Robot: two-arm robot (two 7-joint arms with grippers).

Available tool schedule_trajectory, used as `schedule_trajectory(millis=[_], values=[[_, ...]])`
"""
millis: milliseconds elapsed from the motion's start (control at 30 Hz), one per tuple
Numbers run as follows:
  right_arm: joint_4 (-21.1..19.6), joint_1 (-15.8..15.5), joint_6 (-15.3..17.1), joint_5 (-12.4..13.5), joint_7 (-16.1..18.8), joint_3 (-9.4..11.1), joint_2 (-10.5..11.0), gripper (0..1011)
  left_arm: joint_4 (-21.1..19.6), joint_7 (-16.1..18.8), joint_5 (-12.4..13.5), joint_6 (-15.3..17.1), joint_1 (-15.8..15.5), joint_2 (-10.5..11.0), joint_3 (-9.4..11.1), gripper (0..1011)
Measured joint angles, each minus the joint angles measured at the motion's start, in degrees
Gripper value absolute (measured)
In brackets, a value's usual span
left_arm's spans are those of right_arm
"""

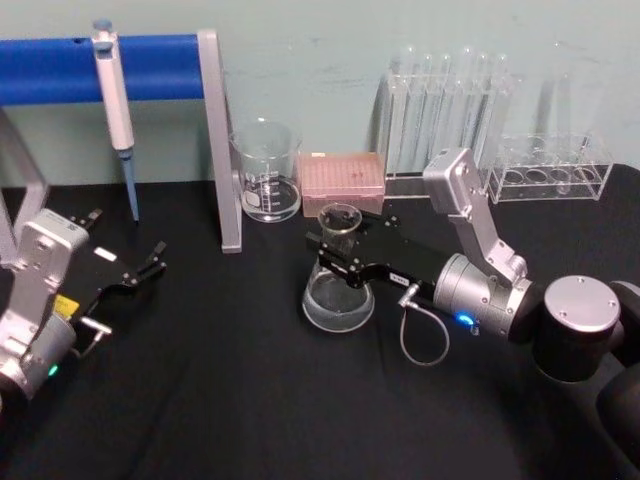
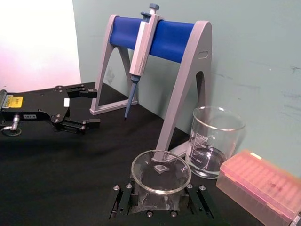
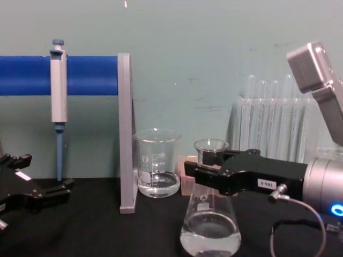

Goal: Grasp the erlenmeyer flask with one hand, shake it three times, then place it back.

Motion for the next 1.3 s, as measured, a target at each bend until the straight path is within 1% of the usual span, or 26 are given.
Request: schedule_trajectory(millis=[733,1300], values=[[2.16,0.41,0.69,-0.95,-0.19,0.05,-0.94,449,0.0,0.0,0.0,0.0,0.0,0.0,0.0,1001],[2.28,0.34,1.03,-1.31,-0.65,0.18,-0.99,449,0.0,0.0,0.0,0.0,0.0,0.0,0.0,1001]])
